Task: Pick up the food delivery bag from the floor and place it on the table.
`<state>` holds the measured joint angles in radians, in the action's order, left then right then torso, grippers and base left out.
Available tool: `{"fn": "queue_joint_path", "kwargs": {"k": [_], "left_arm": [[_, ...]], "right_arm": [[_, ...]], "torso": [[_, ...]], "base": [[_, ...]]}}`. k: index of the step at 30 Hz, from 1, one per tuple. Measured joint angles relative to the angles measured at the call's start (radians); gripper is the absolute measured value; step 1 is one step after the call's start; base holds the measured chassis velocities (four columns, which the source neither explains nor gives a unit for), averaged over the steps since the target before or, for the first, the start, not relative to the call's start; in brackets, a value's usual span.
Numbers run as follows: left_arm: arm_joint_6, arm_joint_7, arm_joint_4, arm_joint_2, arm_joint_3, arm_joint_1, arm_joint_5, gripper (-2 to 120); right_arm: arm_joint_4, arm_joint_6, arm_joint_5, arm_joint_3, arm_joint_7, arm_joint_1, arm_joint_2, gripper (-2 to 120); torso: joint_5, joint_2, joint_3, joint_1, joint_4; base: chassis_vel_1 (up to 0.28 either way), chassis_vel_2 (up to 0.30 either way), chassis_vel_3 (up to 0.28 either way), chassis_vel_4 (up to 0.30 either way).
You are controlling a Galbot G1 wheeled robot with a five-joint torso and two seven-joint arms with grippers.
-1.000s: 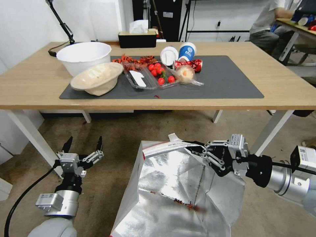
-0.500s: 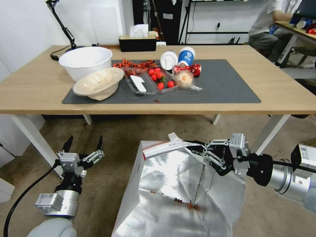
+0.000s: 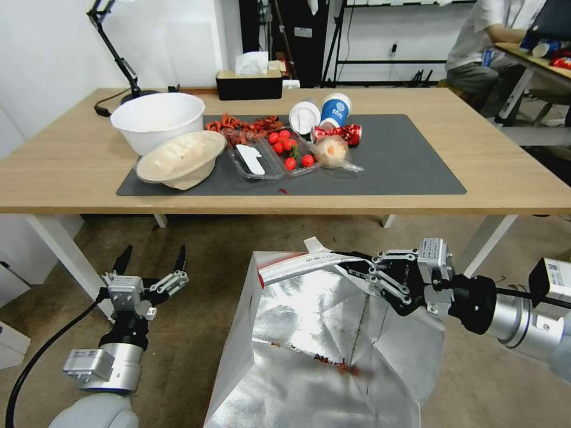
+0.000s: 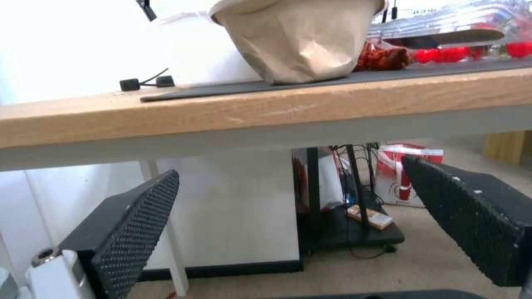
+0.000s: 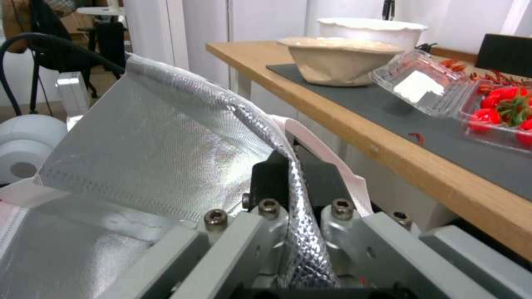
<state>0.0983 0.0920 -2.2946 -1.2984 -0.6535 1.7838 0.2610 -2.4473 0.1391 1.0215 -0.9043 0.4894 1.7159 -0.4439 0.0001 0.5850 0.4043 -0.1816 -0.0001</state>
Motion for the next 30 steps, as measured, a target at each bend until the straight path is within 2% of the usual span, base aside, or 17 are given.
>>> {"fn": "queue_joint_path", "kwargs": {"k": [17,30], "left_arm": [[0.0,-0.003,-0.004,0.001,0.0,0.002,-0.001,100],[0.0,-0.005,-0.008,-0.001,0.001,0.004,-0.005,100]], "right_arm": [[0.002,-0.006,0.005,-0.007,0.005,0.002,-0.003,0],[0.015,-0.025,0.012,-0.02,0.025,0.002,-0.004,0]], "torso": [[0.0,0.062,0.037,-0.025,0.0],[0.0,0.127,0.076,-0.051,0.0]], "base": [[0.0,0.0,0.0,0.0],[0.0,0.0,0.0,0.0]]}}
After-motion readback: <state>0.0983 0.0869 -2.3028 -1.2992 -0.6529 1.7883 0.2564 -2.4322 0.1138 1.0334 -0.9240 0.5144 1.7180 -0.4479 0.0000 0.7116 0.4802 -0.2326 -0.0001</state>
